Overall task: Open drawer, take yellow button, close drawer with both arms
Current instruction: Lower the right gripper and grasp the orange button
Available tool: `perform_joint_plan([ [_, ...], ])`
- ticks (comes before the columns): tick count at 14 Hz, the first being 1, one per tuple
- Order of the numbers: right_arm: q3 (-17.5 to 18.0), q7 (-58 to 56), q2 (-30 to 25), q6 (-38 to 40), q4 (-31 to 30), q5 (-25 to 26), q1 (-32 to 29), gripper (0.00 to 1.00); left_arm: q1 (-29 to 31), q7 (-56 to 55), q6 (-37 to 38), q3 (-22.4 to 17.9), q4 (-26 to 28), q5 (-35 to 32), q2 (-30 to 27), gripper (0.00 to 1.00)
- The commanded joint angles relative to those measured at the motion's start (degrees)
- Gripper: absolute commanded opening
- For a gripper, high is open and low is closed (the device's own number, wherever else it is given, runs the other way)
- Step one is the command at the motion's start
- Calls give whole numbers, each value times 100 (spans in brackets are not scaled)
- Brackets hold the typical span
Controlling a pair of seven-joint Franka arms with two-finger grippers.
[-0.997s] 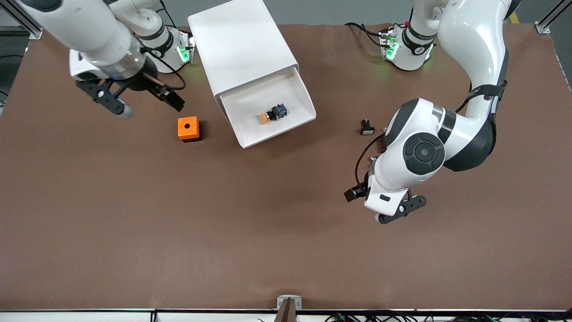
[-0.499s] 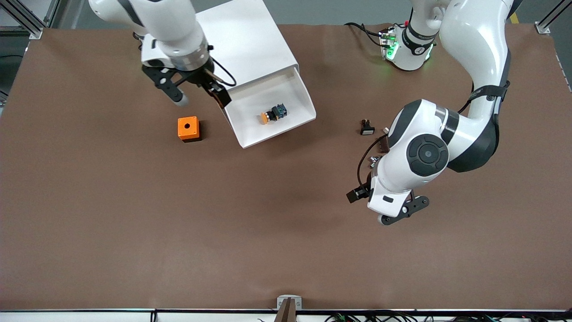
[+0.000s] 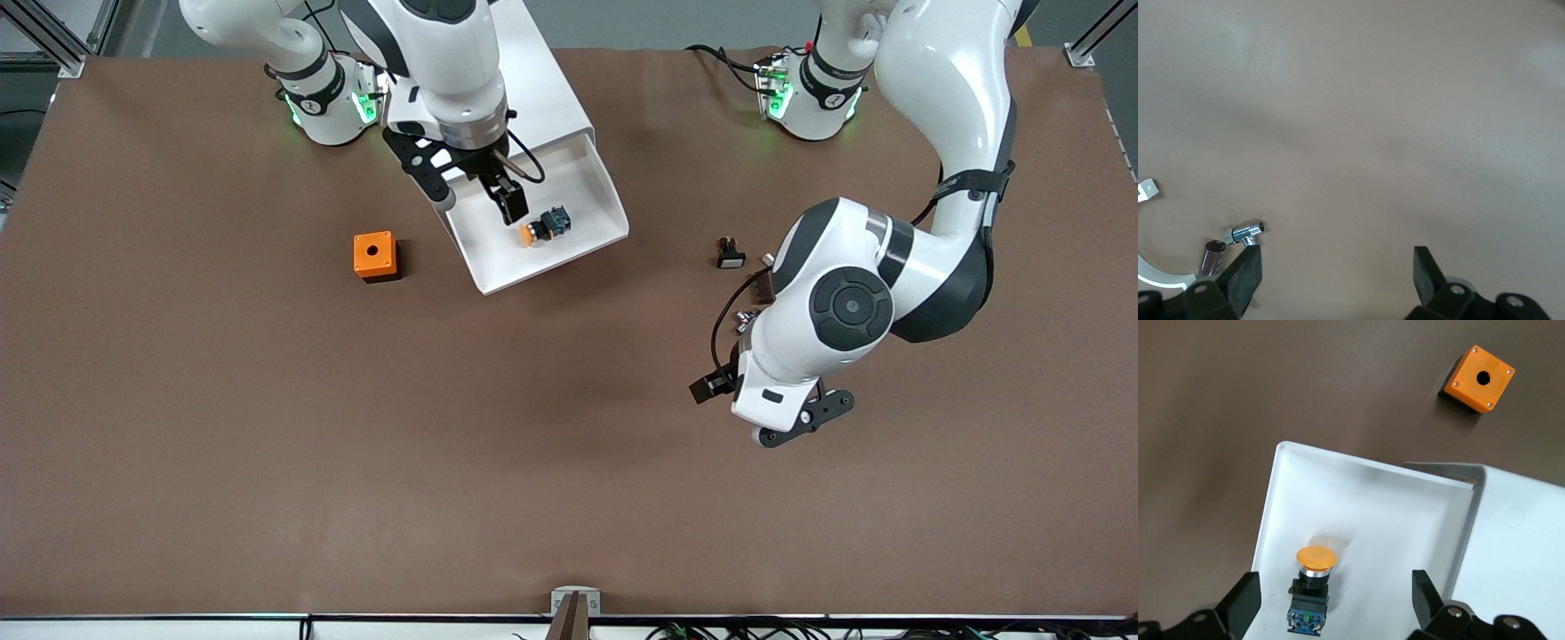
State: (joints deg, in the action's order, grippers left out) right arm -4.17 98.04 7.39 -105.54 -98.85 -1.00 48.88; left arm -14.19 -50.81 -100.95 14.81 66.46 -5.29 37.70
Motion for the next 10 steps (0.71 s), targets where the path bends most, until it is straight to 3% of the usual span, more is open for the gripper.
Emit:
perform_joint_plan([
  [1, -67, 355, 122, -107, 50, 144, 209, 100, 57, 36, -65, 58, 148, -121, -123, 100],
  [10, -58, 846, 631, -414, 270, 241, 420, 100, 65, 36, -65, 58, 165, -130, -114, 100],
])
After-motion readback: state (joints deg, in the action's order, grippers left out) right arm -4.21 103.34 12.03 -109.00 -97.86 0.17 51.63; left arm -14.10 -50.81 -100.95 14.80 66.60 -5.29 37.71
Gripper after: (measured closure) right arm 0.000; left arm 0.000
